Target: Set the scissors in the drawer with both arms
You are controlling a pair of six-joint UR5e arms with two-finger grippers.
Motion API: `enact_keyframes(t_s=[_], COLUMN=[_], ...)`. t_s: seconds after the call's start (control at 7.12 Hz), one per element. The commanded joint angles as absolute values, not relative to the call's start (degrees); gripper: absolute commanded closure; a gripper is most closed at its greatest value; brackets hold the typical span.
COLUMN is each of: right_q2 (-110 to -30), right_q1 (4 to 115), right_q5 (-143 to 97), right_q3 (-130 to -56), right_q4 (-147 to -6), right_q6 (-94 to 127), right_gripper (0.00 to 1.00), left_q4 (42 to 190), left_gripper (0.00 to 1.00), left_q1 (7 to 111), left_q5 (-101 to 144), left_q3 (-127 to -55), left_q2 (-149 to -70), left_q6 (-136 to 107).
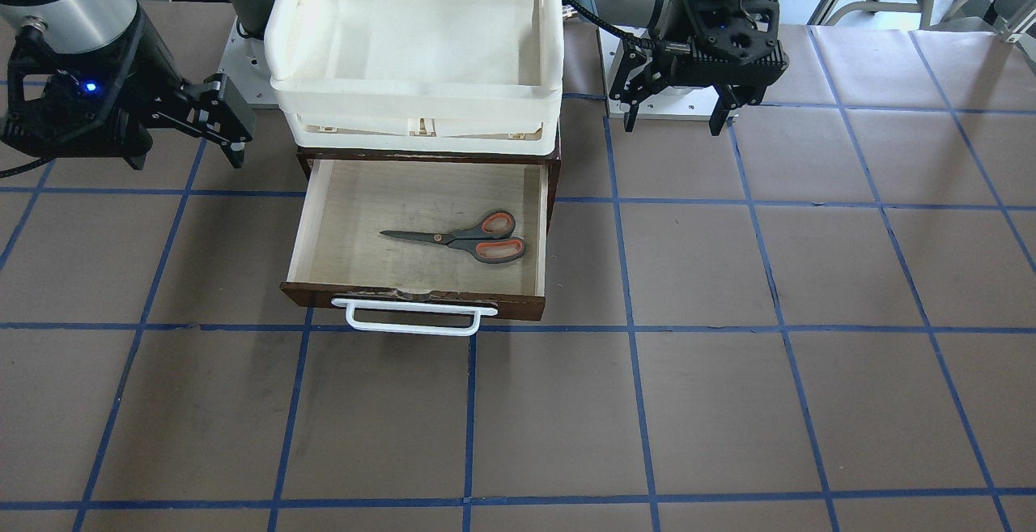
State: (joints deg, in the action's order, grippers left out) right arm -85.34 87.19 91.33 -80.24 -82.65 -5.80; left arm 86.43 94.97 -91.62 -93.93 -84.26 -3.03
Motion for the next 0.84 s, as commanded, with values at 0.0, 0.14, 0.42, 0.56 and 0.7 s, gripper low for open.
enact_keyframes(t_s=[0.0, 0.14, 0.42, 0.56, 0.7], right_q2=[-85.3, -85.3, -85.3, -85.3, -85.3], right_q1=[87.2, 87.2, 87.2, 87.2, 87.2], right_q5=[92.4, 92.4, 92.4, 92.3, 92.4], right_q3=[-80.2, -80.3, -80.4, -80.4, -80.4], right_q4=[-82.7, -82.7, -82.7, -82.8, -82.7], right_q6=[-5.8, -5.8, -5.8, -5.8, -5.8], right_gripper=[0.00, 0.00, 0.00, 0.00, 0.00], left_q4=[86.7, 86.7, 86.4, 86.4, 86.4], left_gripper=[0.00, 0.00, 0.00, 0.00, 0.00], left_q1=[95.0, 95.0, 94.9, 94.9, 94.9], left_q5=[-91.3, -91.3, -91.3, -91.5, -91.5], left_q3=[-94.0, -94.0, -94.0, -94.0, -94.0], left_q2=[-84.0, -84.0, -84.0, -84.0, -84.0], left_q6=[-3.8, -3.6, -3.0, -2.8, -2.8])
